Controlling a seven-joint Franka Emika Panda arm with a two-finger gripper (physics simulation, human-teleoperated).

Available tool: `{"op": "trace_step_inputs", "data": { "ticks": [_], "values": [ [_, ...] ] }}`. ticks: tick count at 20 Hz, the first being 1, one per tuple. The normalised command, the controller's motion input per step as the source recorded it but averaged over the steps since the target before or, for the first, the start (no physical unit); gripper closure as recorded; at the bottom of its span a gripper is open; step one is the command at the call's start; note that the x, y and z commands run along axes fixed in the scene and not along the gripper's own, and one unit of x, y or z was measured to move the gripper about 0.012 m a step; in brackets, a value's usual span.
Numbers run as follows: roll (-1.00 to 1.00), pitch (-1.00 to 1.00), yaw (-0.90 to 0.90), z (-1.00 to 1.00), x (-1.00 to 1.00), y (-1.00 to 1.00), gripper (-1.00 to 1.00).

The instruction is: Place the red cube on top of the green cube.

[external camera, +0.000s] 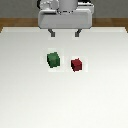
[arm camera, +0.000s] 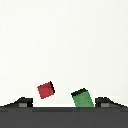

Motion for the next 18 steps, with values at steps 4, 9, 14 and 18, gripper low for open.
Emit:
{"op": "trace_step_inputs", "data": {
  "ticks": [4, 9, 14, 18],
  "values": [
    [0.0, 0.0, 0.0, 0.0, 0.25, 0.0, -1.0],
    [0.0, 0.0, 0.0, 0.0, 0.4, 0.0, -1.0],
    [0.0, 0.0, 0.0, 0.0, 0.2, 0.0, -1.0],
    [0.0, 0.0, 0.26, 0.0, 0.0, 0.0, -1.0]
  ]
}}
